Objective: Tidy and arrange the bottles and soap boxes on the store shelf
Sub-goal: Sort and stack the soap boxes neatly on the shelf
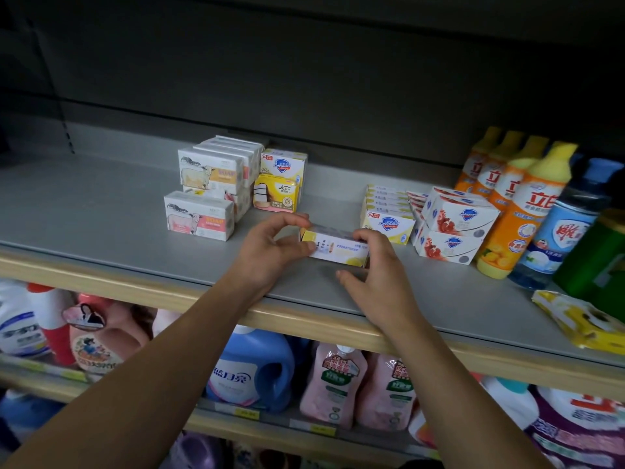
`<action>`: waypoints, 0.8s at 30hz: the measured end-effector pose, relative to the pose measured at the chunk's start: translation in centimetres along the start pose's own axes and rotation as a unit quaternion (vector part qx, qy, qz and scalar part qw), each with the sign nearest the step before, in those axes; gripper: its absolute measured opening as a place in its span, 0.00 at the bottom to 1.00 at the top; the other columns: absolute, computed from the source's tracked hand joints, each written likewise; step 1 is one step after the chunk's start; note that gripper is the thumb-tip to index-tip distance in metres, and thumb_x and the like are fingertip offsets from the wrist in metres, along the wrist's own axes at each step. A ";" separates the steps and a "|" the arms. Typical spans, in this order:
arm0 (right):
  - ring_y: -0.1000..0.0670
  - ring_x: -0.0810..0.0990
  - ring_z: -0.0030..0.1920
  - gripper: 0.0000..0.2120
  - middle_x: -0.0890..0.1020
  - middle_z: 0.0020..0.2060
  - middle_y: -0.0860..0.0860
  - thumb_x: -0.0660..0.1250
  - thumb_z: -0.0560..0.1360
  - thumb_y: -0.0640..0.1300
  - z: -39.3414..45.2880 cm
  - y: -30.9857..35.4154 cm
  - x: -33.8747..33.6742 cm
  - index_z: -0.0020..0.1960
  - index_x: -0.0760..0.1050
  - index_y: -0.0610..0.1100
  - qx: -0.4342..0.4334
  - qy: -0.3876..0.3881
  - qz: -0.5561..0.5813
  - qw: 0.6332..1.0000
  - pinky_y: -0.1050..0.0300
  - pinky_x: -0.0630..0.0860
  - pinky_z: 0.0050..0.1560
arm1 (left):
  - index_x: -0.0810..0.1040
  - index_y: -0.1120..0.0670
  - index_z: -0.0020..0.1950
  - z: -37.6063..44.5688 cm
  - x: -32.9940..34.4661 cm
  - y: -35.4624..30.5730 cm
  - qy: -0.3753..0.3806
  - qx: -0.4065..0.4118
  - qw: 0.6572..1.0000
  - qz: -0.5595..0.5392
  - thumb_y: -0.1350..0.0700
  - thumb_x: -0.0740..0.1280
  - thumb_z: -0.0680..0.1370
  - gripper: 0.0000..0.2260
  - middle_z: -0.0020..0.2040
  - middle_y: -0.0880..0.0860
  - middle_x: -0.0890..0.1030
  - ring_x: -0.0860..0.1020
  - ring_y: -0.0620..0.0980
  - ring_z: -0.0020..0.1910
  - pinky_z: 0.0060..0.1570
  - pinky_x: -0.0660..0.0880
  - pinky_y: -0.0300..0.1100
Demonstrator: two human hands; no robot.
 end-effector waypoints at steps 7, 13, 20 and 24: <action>0.45 0.73 0.57 0.23 0.78 0.57 0.49 0.75 0.70 0.47 0.1 2.1 0.7 0.64 0.74 0.45 -0.105 -0.042 -0.187 0.976 0.50 0.72 0.58 | 0.80 0.56 0.51 -0.2 0.1 0.1 0.014 0.009 0.999 0.040 0.68 0.72 0.71 0.12 0.60 0.54 0.80 0.81 0.55 0.51 0.55 0.78 0.48; 0.43 0.72 0.58 0.22 0.78 0.59 0.47 0.72 0.73 0.41 2.1 1.6 -1.5 0.66 0.75 0.45 -0.109 -0.033 -0.227 0.967 0.53 0.65 0.59 | 0.79 0.57 0.60 0.0 0.6 -0.4 0.014 0.004 0.992 0.128 0.62 0.69 0.77 0.12 0.58 0.54 0.81 0.79 0.49 0.51 0.57 0.76 0.44; 0.41 0.69 0.64 0.20 0.75 0.65 0.43 0.66 0.78 0.42 5.6 -2.2 -4.6 0.70 0.71 0.42 -0.033 -0.018 -0.296 0.955 0.47 0.65 0.67 | 0.73 0.52 0.70 3.8 -2.4 0.0 0.066 0.069 0.807 0.583 0.43 0.66 0.77 0.23 0.68 0.52 0.76 0.73 0.52 0.66 0.63 0.66 0.39; 0.40 0.69 0.66 0.22 0.74 0.67 0.43 0.65 0.79 0.41 7.4 -4.3 -3.8 0.72 0.69 0.43 -0.008 -0.015 -0.332 0.943 0.46 0.64 0.69 | 0.73 0.47 0.68 4.4 -3.1 2.3 0.113 0.004 0.730 0.674 0.31 0.50 0.71 0.33 0.70 0.50 0.73 0.69 0.52 0.70 0.69 0.65 0.50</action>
Point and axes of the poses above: each hand's wrist, its own z-axis towards the middle knuckle, its own x-axis out of the palm, y = z × x, the point moved 1 cm from there along z, towards the middle knuckle
